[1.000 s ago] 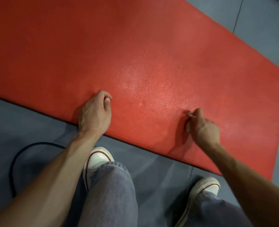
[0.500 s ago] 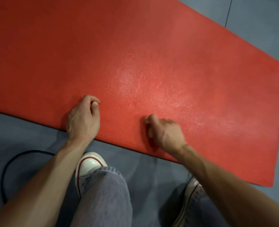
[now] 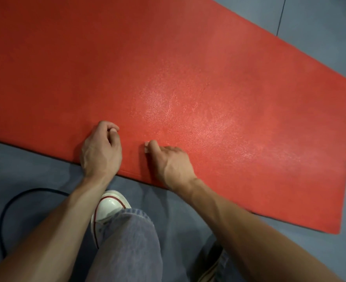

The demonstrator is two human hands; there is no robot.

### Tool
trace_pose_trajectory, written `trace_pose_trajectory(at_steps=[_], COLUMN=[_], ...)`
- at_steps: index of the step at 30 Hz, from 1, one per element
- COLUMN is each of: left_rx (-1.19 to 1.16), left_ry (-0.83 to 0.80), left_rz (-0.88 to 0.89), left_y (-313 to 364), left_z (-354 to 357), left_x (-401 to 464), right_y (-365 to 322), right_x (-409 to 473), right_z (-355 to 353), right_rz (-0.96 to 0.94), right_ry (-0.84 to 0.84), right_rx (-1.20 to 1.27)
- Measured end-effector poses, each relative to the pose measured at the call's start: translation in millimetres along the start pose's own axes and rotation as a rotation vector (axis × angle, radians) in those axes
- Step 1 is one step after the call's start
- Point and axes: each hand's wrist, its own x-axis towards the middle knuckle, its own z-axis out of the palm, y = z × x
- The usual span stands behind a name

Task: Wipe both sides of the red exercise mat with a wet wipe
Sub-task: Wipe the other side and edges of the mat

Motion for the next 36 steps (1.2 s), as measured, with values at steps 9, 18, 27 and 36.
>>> trace_pose_trajectory(at_steps=[9,18,27,36], left_rx=[0.037,0.079,0.145,0.222], left_ry=[0.020,0.026,0.032,-0.092], left_rz=[-0.052,-0.070,0.074,0.479], left_y=[8,13,26,44], left_z=[1,3,8,27], left_x=[-2,-3,-6,28], right_y=[196,67,227,103], right_x=[0,35,25,16], right_z=[-101,-32,-124,-31], right_rz=[0.666,-0.295,0.196,-0.336], right_ry=[-0.044,-0.130,-0.164,-0.015], right_rx=[-0.217,-0.223,-0.420,-0.139])
